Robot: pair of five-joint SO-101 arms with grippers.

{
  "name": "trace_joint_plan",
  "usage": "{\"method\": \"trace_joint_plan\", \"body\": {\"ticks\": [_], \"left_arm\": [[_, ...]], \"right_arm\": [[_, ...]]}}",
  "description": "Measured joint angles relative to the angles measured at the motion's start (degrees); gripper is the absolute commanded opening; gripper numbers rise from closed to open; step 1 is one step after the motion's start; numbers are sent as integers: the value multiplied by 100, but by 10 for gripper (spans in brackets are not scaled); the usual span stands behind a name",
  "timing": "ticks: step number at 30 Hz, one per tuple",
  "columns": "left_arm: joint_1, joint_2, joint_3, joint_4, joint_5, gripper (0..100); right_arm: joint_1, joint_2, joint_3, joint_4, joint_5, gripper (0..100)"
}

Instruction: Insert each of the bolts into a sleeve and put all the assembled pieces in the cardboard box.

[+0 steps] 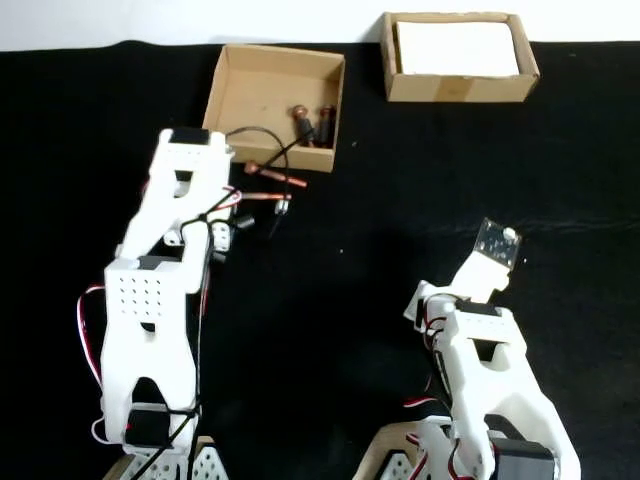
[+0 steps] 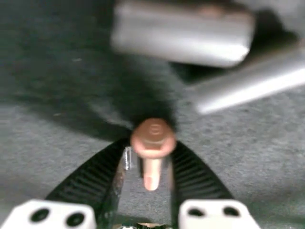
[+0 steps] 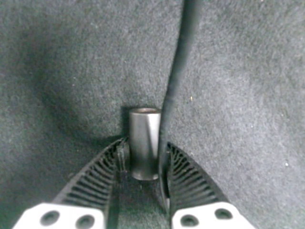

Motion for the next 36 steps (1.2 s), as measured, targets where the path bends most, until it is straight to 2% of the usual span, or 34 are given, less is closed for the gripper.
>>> {"method": "trace_joint_plan", "body": {"ticks": [8,17,24,29,36], "left_arm": [[193,-1240,229,-132,-185,256],[220,-2145,2664,-1626,-193,256],[220,-3912,4466,-3262,-932,255],[220,-4079,4738,-3631,-1495,252],[44,-3727,4756,-3763,-1688,252]], "right_arm": [[0,0,0,0,0,6],[0,0,0,0,0,6],[0,0,0,0,0,6],[0,0,0,0,0,6],[0,0,0,0,0,6]]}}
